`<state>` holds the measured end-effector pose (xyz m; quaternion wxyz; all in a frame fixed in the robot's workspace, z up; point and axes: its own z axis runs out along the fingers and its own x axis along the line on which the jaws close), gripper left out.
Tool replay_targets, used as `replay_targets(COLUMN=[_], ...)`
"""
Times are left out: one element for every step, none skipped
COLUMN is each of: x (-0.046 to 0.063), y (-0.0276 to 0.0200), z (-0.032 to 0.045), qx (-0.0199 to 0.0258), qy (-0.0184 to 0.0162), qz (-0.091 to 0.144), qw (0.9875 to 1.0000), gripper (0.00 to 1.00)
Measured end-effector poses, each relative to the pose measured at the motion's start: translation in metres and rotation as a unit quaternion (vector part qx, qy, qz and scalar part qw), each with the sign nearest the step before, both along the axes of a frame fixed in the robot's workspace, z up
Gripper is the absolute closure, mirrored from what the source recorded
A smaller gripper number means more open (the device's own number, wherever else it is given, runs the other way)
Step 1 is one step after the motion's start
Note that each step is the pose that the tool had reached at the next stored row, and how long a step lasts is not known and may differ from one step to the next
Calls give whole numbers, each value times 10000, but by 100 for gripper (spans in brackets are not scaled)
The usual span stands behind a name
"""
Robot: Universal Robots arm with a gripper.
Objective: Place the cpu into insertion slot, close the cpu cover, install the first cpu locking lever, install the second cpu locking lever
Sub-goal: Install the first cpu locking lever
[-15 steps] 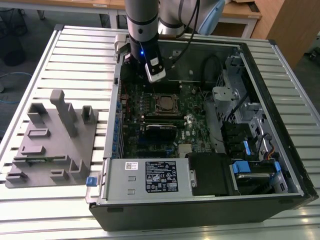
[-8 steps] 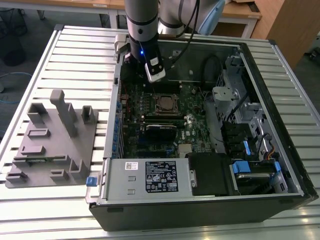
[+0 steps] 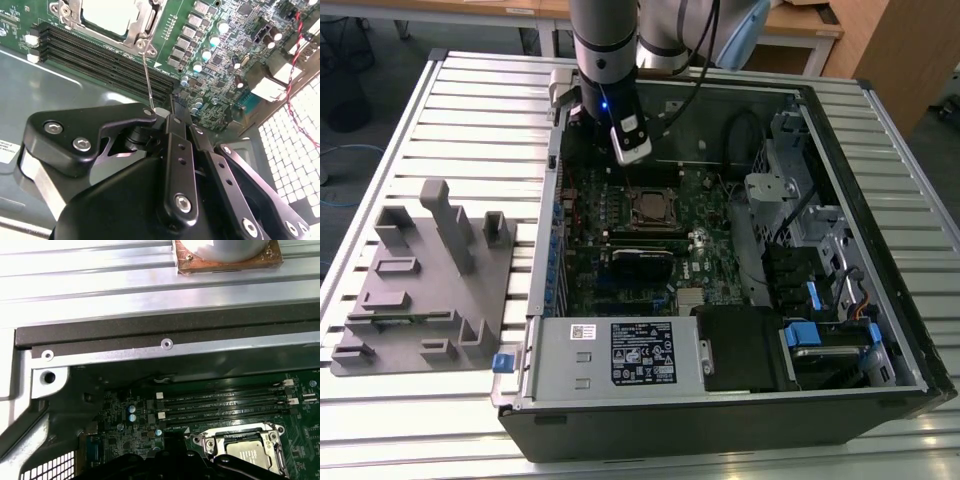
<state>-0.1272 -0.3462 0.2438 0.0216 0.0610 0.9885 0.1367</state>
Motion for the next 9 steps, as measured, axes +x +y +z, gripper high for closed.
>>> replay_targets(x=[9,23,40,59,80,105,132,160,191], y=[0,-1,-2,-3,-4,-6,-7,-9,-12], z=[0,0,0,0,0,0,0,0,0], qx=[0,-1,-1,0,-1,-1,0,0,0], qy=[1,2,4,6,9,12,14,17,20], qz=[0,-1,-1,-1,-1,-1,-1,-1,-1], qw=[10000,10000,10000,10000,10000,10000,10000,10000,10000], gripper=[90,90,90,90,90,90,90,90,90])
